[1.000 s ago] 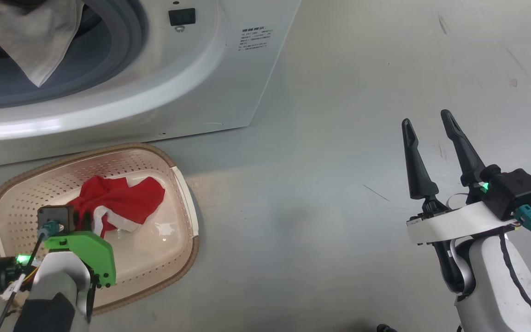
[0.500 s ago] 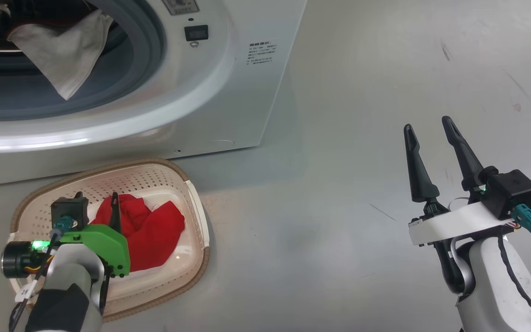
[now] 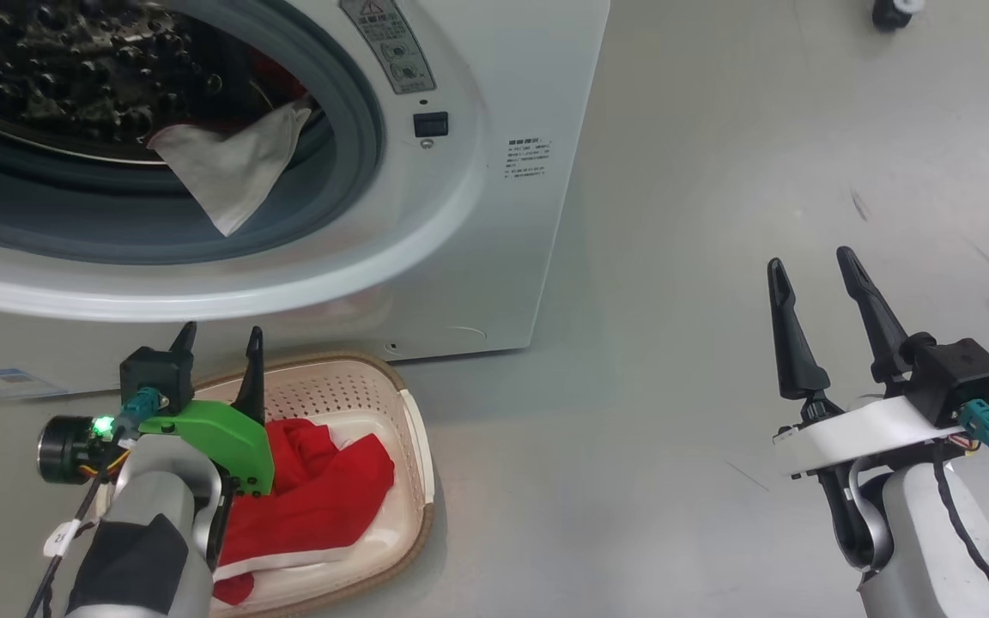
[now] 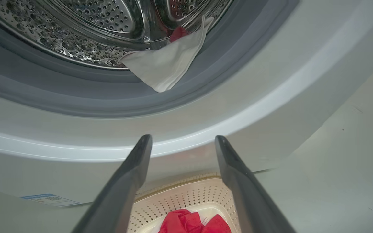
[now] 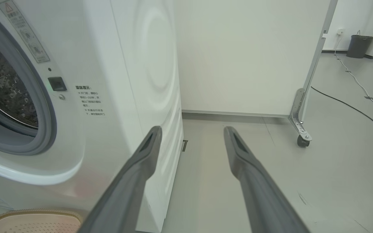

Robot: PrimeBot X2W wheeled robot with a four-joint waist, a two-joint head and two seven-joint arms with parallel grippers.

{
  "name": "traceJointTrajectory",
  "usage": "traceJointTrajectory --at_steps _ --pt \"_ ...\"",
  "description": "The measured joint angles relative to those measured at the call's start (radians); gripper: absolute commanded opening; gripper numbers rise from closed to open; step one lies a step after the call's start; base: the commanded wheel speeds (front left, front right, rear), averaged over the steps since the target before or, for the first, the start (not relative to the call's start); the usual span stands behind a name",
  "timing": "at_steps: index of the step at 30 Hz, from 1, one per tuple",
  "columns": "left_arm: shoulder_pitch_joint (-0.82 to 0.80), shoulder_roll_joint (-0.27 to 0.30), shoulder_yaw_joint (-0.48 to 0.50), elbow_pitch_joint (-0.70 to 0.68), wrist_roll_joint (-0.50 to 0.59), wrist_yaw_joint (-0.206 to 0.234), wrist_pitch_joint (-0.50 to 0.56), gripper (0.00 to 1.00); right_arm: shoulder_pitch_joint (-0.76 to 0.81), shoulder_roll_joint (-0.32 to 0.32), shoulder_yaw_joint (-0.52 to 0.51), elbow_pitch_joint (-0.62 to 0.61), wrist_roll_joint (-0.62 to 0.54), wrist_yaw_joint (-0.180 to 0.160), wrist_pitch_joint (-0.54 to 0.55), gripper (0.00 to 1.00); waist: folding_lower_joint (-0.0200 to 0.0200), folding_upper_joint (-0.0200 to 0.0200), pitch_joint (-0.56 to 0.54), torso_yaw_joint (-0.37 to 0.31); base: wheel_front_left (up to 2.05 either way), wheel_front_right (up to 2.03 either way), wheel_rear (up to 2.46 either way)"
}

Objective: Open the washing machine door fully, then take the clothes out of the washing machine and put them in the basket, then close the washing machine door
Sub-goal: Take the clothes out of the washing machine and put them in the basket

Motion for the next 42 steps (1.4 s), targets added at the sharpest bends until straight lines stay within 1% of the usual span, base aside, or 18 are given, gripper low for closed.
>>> traceJointTrajectory --at_steps 6,17,21,22,30,42 --pt "0.030 -0.005 -0.007 -0.043 0.000 -0.013 0.000 1.00 0.029 0.001 -0.001 0.008 0.000 0.000 0.000 1.00 0.0000 0.0000 -0.068 0.028 0.00 0.00 0.00" --pt "0.155 -0.007 -0.012 -0.213 -0.001 -0.014 0.000 1.00 0.112 0.007 -0.002 0.009 -0.002 -0.011 0.000 1.00 0.0000 0.0000 -0.203 0.077 0.00 0.00 0.00" --pt "0.200 -0.008 -0.011 -0.263 -0.024 -0.013 0.000 1.00 0.136 0.010 -0.002 0.007 -0.001 -0.013 0.000 1.00 0.0000 0.0000 -0.237 0.091 0.00 0.00 0.00" --pt "0.210 -0.008 -0.010 -0.273 -0.031 -0.012 0.000 1.00 0.141 0.011 -0.002 0.007 -0.001 -0.018 0.000 1.00 0.0000 0.0000 -0.244 0.094 0.00 0.00 0.00" --pt "0.295 -0.008 -0.029 -0.335 -0.034 -0.007 0.000 1.00 0.166 0.013 0.001 -0.002 -0.001 -0.018 0.000 1.00 0.0000 0.0000 -0.283 0.107 0.00 0.00 0.00" --pt "0.342 -0.008 -0.053 -0.415 -0.046 0.014 0.000 1.00 0.181 0.014 0.008 -0.019 -0.002 -0.020 0.000 1.00 -0.0001 0.0000 -0.290 0.106 0.00 0.00 0.00"
